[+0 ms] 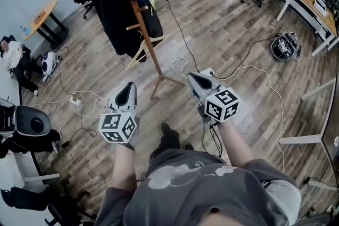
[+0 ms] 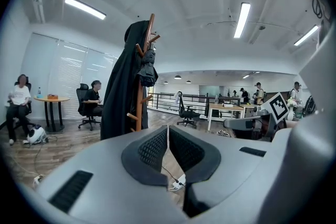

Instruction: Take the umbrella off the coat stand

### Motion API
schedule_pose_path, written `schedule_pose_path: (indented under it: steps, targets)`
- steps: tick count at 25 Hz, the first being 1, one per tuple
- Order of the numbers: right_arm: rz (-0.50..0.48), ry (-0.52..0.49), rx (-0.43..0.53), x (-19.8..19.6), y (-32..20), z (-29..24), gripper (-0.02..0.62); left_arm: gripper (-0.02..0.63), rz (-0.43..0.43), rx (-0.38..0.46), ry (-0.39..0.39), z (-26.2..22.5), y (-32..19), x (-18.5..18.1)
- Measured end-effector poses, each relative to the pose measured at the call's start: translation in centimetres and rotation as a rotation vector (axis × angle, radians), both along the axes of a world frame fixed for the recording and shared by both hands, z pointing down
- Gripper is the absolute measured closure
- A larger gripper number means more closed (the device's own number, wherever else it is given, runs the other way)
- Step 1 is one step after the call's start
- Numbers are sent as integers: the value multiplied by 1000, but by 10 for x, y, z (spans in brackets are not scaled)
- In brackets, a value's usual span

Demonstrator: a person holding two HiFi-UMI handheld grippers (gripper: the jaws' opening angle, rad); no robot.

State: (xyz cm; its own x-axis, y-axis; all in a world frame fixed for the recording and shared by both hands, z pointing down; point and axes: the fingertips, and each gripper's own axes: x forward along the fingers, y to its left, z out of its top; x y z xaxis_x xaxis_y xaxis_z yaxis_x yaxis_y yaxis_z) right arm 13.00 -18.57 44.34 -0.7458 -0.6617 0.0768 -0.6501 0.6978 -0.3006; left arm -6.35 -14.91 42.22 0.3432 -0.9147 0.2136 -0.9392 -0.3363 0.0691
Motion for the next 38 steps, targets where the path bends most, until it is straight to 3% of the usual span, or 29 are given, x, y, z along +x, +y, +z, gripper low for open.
schedule_pose_path:
  steps: [20,35,36,37,38]
  targets:
    - [49,33,84,-86,-169,-63,597,600,90,103,12,-52,-171,-70]
    - [132,-15,193,-135,-245,-131,595,600,170,165,6,-78,-245,-125]
    - [132,-19,198,-137,-248,-137,586,600,167,167,8,-79,-248,-128]
    - [126,-19,202,-138,-251,-143,514,600,163,169,11,-81,-250,-130]
    - [118,-17,208,-140,-253,-149,492,600,160,171,12,-82,-252,-131]
